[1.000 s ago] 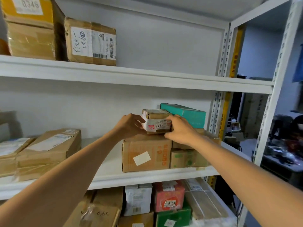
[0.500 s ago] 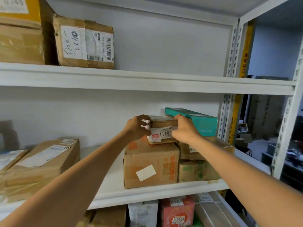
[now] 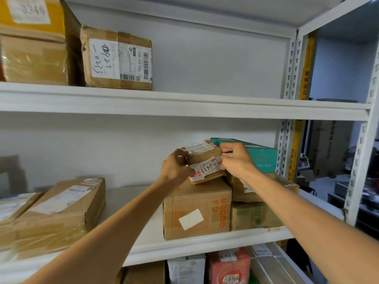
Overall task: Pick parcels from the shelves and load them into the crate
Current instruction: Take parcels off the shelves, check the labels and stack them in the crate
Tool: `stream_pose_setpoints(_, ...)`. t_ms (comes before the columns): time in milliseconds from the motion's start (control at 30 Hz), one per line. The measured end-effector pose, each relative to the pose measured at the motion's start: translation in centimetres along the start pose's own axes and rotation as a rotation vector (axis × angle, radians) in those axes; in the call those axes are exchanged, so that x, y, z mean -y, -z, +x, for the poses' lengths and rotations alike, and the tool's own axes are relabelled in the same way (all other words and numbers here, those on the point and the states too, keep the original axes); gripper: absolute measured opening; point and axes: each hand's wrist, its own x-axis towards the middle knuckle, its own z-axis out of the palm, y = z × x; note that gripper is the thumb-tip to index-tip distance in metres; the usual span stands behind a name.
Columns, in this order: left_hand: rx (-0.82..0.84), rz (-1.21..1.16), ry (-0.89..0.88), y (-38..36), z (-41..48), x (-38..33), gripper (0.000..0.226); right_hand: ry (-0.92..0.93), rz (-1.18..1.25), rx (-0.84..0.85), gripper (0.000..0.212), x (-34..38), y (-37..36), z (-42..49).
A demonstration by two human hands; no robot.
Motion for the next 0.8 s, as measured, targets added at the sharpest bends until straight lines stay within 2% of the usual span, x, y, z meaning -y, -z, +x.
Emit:
stream_pose_setpoints(67,-0.044,-0.064,0.009,-0.2,-0.3,0.0,0.058,-0.016,0.043,0.003,0.068,-0.1,-0.1,-0.1)
stream_pose_setpoints(233,-0.027,-0.125,-0.032,0.3,-0.9,0.2,0.063,-0.031,0.125,0.002,0.074,-0.5,0.1,-0.6)
stream_pose_setpoints(367,-0.027,-0.152,-0.029,1.6,-1.2,0.7,0.061,-0.001,0.202,0.004,0.058,-0.8,-0.1,-1.2)
stream_pose_setpoints(600,-0.025,-0.087,-0.058,3.0,-1.0,1.2,0.056,0.034,0.073,-0.003,0.052,-1.0,-0.4,-1.0)
stream_pose_setpoints(800,-0.032,0.082,-0.152,3.4,0.2,1.0,0.049,0.059,-0.058,0.012,0.069,-1.2,-1.4,0.0)
